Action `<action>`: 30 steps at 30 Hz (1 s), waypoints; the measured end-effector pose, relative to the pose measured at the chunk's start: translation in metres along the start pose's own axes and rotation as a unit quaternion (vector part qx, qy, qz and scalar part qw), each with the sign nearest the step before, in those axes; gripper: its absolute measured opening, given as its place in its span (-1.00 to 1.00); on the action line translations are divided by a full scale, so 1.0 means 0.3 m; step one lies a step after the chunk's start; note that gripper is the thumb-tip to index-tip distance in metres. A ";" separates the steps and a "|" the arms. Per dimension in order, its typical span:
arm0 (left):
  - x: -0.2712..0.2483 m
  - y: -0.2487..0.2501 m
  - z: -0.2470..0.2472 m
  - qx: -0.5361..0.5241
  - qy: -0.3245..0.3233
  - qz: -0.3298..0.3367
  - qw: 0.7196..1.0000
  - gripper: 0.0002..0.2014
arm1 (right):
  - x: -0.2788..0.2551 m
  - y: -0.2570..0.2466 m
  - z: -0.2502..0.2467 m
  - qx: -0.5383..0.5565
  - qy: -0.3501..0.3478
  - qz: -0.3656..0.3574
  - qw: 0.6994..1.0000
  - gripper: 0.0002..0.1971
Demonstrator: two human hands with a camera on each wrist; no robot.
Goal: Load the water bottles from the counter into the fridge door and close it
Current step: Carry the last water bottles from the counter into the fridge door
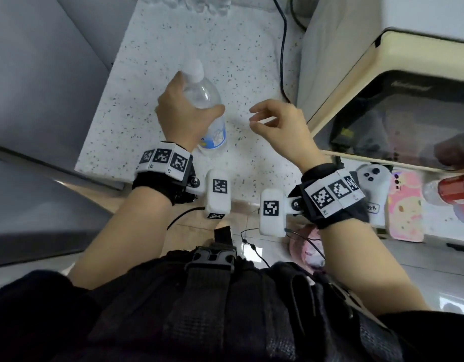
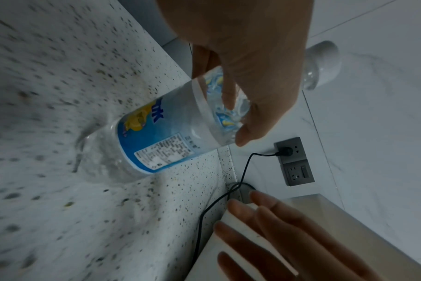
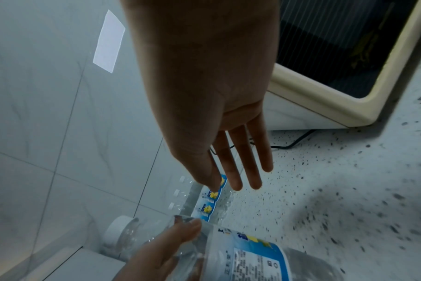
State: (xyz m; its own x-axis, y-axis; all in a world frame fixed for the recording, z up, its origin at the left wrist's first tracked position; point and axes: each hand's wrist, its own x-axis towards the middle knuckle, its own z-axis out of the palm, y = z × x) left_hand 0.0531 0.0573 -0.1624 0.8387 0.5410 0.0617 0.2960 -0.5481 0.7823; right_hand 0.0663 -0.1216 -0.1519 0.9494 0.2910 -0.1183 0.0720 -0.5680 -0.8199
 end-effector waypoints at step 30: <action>-0.973 -0.819 -1.163 -0.005 0.115 -0.134 0.984 -0.44 | -0.894 -0.562 1.085 -0.051 -0.276 -0.174 0.944 -0.83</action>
State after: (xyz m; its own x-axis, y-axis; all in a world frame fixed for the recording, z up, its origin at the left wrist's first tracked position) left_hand -0.4239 0.2566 -0.1563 0.6052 0.7960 -0.0094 0.4873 -0.3611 0.7951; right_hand -0.3000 0.1467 -0.1643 0.5605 0.8148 -0.1480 0.4062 -0.4262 -0.8083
